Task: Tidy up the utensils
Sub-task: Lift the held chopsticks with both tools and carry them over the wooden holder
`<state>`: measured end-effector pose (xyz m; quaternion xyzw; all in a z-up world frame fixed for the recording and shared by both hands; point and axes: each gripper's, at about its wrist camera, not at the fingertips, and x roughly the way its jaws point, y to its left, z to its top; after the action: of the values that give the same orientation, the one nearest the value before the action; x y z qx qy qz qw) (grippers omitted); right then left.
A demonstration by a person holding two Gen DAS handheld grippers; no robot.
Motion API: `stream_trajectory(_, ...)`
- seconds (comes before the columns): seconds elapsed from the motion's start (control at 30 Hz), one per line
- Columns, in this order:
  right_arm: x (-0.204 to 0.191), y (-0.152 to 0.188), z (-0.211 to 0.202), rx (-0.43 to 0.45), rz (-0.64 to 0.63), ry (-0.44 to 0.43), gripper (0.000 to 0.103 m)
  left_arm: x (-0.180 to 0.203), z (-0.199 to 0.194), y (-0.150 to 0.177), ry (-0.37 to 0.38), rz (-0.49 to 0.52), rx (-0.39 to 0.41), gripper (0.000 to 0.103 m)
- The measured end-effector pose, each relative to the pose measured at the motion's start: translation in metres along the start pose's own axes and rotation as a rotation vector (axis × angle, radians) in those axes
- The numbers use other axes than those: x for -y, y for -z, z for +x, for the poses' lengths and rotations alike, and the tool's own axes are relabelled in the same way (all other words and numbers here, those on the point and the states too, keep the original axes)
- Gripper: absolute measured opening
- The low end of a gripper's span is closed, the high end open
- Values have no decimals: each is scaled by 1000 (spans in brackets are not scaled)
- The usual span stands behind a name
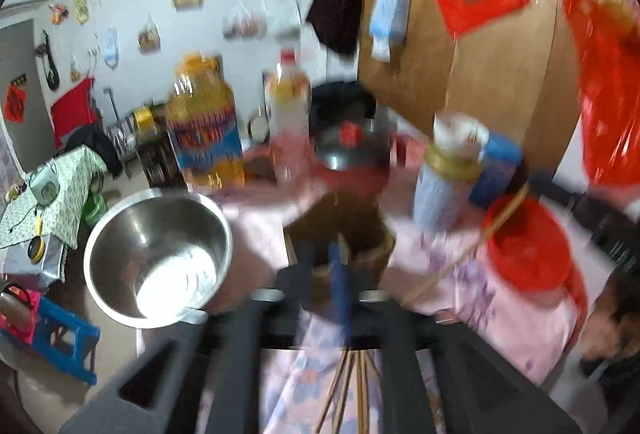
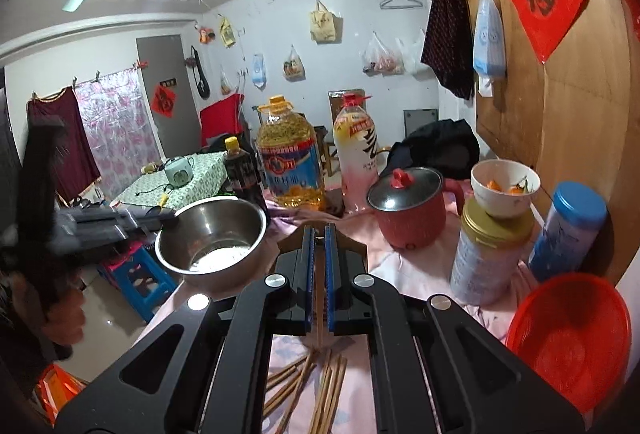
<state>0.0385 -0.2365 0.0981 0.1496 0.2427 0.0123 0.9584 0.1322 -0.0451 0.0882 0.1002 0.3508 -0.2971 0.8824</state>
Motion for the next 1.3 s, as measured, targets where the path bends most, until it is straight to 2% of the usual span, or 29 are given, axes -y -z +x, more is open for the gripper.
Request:
stream_trajectory(0.03,1,3,2,-9,5,2,6,-1,10,11,7,-3,-27,48)
stream_trajectory(0.13,4,11,8,-42,33,6,6,1,56,56,32,-4,-160,46)
stream_trajectory(0.2,7,13,9,-54,40,12,6,0,87,92,55,-24,-261,37)
stream_trajectory(0.27,8,15,8,-62,38,20,6,-3,107,115,67,-34,-311,32)
stream_trajectory(0.37,8,18,4,-70,45,29,6,-10,126,146,49,-29,-339,31)
stream_trajectory(0.47,9,21,1,-77,47,34,6,-16,128,171,68,-32,-364,31)
stream_trajectory(0.57,8,25,-1,-87,40,41,6,-12,128,187,51,20,-377,31)
stream_trajectory(0.7,4,26,-4,-84,32,37,6,-16,128,207,38,14,-389,30)
stream_trajectory(0.77,2,26,-4,-85,27,35,6,-18,127,215,33,13,-377,26)
stream_trajectory(0.83,-1,27,-3,-88,24,32,6,-16,125,217,22,28,-354,26)
stream_trajectory(0.9,-3,29,-1,-90,28,27,6,-14,124,219,25,34,-339,7)
stream_trajectory(0.93,-4,29,-1,-91,29,26,6,-14,124,218,52,16,-340,6)
stream_trajectory(1.0,-5,29,-1,-91,27,24,6,-12,117,210,51,-8,-319,5)
stream_trajectory(1.1,-6,25,-4,-78,19,20,6,-10,82,176,85,-36,-228,5)
stream_trajectory(1.3,-6,13,-6,-36,24,-2,6,-2,-2,84,72,8,-20,5)
